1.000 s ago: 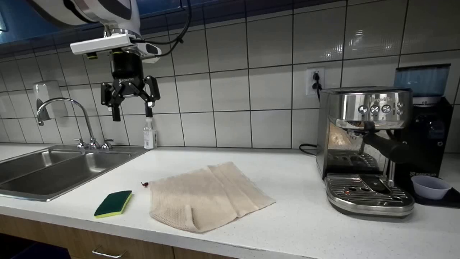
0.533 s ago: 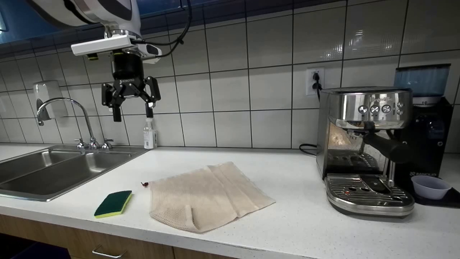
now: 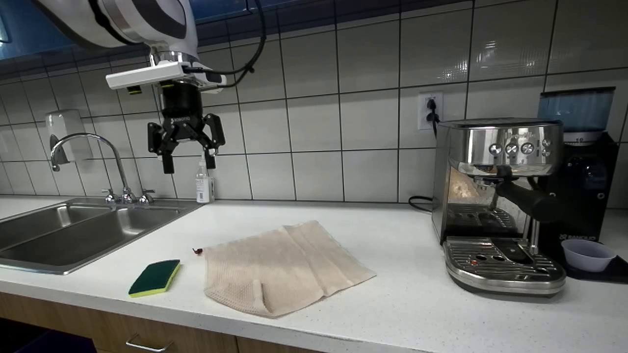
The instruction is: Fold the towel twice
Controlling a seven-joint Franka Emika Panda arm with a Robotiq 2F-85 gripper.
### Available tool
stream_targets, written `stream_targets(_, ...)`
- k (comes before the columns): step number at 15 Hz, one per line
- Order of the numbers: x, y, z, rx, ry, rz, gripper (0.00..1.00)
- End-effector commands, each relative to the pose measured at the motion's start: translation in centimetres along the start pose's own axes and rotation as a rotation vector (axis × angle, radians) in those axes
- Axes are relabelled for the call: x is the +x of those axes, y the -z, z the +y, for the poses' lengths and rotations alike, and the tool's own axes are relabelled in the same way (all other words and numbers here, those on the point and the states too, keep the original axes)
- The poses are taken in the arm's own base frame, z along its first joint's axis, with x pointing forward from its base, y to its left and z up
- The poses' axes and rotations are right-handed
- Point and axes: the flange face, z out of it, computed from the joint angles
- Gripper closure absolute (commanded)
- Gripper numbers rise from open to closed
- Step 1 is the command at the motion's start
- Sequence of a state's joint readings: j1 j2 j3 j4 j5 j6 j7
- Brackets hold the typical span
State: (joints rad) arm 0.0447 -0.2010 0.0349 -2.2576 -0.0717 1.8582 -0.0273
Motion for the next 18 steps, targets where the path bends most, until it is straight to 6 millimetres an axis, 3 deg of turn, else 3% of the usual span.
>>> stream_targets(1, -0.5, -0.9, 0.8, -0.01, -0.068, 0.006, 0.0)
stream_targets(18, -3.0, -8.8, 4.2, 0.035, -0.355, -0.043, 0.0)
